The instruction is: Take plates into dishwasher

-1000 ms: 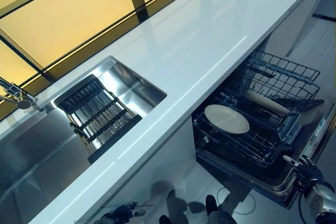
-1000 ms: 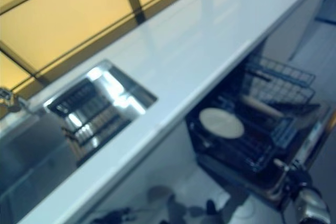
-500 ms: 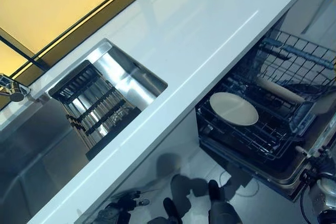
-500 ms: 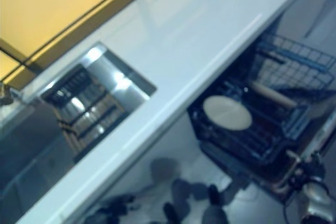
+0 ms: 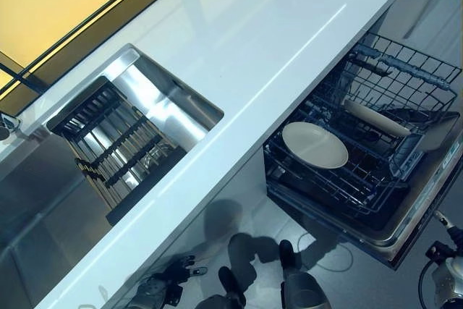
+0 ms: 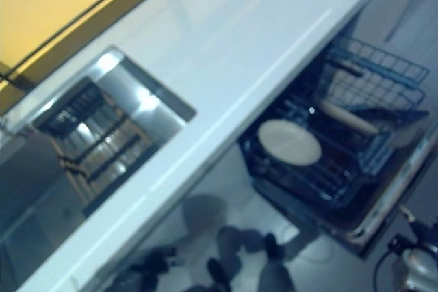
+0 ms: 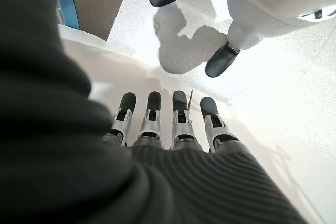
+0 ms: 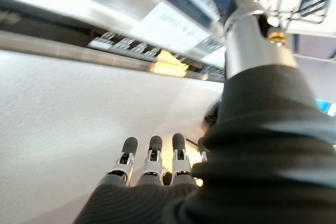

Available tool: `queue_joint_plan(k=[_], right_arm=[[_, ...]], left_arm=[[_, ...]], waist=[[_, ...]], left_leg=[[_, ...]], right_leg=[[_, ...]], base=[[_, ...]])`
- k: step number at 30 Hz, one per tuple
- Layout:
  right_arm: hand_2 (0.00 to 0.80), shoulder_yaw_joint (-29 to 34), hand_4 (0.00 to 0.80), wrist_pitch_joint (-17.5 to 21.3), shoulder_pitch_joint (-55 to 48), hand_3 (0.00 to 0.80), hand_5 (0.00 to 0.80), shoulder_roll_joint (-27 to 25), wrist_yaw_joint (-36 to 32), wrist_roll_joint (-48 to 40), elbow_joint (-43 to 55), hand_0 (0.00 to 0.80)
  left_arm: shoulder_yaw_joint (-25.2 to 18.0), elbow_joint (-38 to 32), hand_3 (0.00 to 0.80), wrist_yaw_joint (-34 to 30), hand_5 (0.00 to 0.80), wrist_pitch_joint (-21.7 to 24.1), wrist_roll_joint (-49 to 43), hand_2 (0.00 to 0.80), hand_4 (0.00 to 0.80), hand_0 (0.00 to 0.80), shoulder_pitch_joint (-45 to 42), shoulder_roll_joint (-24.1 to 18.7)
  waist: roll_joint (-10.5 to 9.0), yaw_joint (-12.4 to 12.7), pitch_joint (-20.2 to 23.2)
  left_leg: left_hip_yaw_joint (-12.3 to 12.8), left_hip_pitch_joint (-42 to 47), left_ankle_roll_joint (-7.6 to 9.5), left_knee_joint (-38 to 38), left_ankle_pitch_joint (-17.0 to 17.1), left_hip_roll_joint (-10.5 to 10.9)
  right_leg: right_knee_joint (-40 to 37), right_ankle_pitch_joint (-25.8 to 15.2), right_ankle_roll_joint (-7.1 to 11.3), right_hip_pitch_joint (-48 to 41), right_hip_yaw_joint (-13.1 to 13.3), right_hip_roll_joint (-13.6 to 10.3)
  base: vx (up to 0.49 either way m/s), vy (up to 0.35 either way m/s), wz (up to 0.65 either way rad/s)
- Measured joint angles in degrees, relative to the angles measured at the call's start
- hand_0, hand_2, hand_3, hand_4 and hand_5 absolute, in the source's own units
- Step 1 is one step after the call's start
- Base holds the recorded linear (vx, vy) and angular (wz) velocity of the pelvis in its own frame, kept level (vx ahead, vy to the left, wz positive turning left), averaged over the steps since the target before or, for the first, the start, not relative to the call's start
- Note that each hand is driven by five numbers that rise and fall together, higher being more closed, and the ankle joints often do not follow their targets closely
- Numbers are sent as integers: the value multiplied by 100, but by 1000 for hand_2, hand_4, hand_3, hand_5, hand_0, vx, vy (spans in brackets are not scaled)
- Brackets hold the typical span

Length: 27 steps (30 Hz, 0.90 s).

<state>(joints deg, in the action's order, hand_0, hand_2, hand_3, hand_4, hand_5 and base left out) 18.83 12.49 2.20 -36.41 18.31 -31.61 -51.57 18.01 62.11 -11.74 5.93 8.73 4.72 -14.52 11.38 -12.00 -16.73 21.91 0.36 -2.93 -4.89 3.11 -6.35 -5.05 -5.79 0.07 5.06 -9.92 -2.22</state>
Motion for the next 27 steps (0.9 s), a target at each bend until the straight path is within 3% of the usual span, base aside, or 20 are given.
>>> queue_joint_plan(k=[8, 15, 27], right_arm=[[0, -8, 0, -293, 41, 0, 0, 9, -121, -2, -279, 0], [0, -447, 0, -614, 327, 0, 0, 20, -1487, -71, -888, 0], [0, -637, 0, -407, 578, 0, 0, -84, -2461, -636, -1031, 0]], left_arm=[[0, 2, 0, 1, 0, -1, -2, 0, 0, 0, 12, -1], [3, 0, 0, -32, 0, -8, -4, 0, 0, 0, 84, -9], [56, -67, 0, -132, 0, -15, -3, 0, 0, 0, 274, -64]], waist=[[4, 11, 3], [51, 32, 13], [247, 26, -160]], left_leg=[[8, 1, 19, 1, -11, -1], [6, -111, 24, 4, -8, -3], [-1, -371, 100, -2, 110, -7]], right_leg=[[-3, 0, 0, 0, 2, 0], [-4, -18, -10, 122, 8, -2], [-13, -77, -70, 390, -21, -4]], base=[[-1, -4, 0], [-37, -57, -1], [-29, -34, -2]])
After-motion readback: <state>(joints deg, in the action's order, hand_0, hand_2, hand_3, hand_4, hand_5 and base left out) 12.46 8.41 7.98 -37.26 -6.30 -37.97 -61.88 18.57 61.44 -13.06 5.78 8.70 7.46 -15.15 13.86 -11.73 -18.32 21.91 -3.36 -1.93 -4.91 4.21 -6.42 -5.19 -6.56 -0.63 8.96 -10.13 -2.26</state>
